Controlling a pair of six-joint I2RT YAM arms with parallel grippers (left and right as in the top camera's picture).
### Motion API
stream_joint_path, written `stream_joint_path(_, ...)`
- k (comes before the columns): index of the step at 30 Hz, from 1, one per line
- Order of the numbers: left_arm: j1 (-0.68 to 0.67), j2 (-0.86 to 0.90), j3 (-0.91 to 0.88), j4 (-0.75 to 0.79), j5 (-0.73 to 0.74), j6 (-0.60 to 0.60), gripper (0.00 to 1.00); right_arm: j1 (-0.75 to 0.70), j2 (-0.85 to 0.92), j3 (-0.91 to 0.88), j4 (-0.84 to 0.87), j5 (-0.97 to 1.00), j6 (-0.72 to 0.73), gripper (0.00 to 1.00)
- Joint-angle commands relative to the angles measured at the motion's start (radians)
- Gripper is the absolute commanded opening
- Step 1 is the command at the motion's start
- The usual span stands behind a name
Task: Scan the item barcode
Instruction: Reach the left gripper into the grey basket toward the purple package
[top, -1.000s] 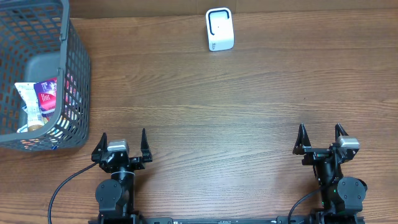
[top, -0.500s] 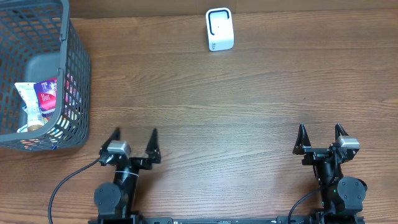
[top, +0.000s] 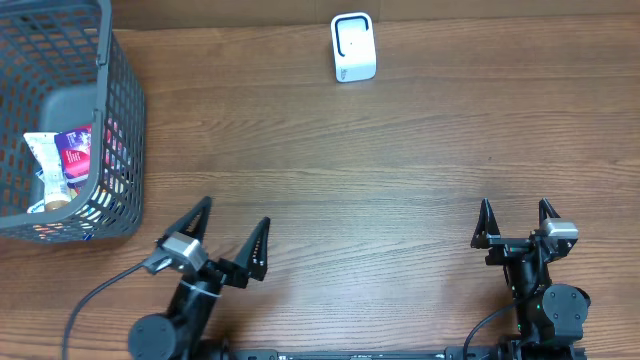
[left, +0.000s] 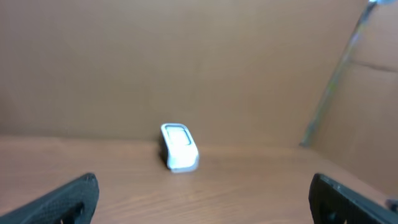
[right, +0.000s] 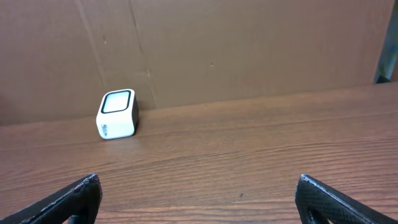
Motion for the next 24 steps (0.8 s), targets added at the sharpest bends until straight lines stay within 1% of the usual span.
stream_joint_path(1,-0.006,0.142,0.29,-0.3,-0.247,0.093,1.0,-0.002,-0.008,-0.01,0.006,0.002,-0.005,1.0)
stream_joint_path(2,-0.006,0.199,0.366,-0.39,-0.232,0.093,1.0,-0.002,-0.008,-0.01,0.006,0.002,-0.005,1.0)
stream_joint_path(4,-0.006,0.307,0.497,-0.501,-0.118,0.101,1.0,-0.002,-0.008,-0.01,0.006,0.002,-0.005,1.0)
stream_joint_path(7,-0.006,0.399,0.573,-0.494,-0.016,0.101,1.0,-0.002,-0.008,-0.01,0.006,0.002,-0.005,1.0)
stream_joint_path(9,-0.006,0.441,0.591,-0.449,0.097,0.146,1.0,-0.002,-0.008,-0.01,0.006,0.002,-0.005,1.0)
stream_joint_path(11,-0.006,0.486,0.611,-0.444,0.142,0.164,1.0,-0.002,-0.008,-0.01,0.006,0.002,-0.005,1.0)
stream_joint_path(12,-0.006,0.518,0.632,-0.465,0.131,0.155,1.0,-0.002,-0.008,-0.01,0.006,0.002,-0.005,1.0)
stream_joint_path(14,-0.006,0.627,0.734,-0.596,0.053,0.138,1.0,-0.002,-0.008,-0.01,0.006,0.002,-0.005,1.0)
stream_joint_path(15,-0.006,0.723,0.844,-0.734,-0.006,0.15,1.0,-0.002,-0.008,-0.01,0.006,0.002,-0.005,1.0)
stream_joint_path(17,-0.006,0.831,0.982,-0.88,-0.032,0.2,1.0,-0.002,-0.008,-0.01,0.006,0.002,-0.005,1.0)
stream_joint_path(18,-0.006,0.921,1.111,-0.99,-0.031,0.238,1.0,-0.002,-0.008,-0.01,0.006,0.002,-0.005,1.0)
stream_joint_path(19,-0.006,0.964,1.183,-1.041,-0.032,0.241,1.0,-0.002,-0.008,-0.01,0.006,0.002,-0.005,1.0)
stream_joint_path(20,-0.006,1.025,1.297,-1.107,-0.035,0.265,1.0,-0.002,-0.008,-0.01,0.006,0.002,-0.005,1.0)
stream_joint_path(21,-0.005,1.048,1.347,-1.13,-0.041,0.269,1.0,-0.002,-0.008,-0.01,0.006,0.002,-0.005,1.0)
stream_joint_path(23,0.023,1.118,1.516,-1.209,-0.145,0.154,1.0,-0.002,-0.008,-0.01,0.006,0.002,-0.005,1.0)
stream_joint_path(24,0.039,1.133,1.551,-1.226,-0.161,0.139,1.0,-0.002,-0.008,-0.01,0.006,0.002,-0.005,1.0)
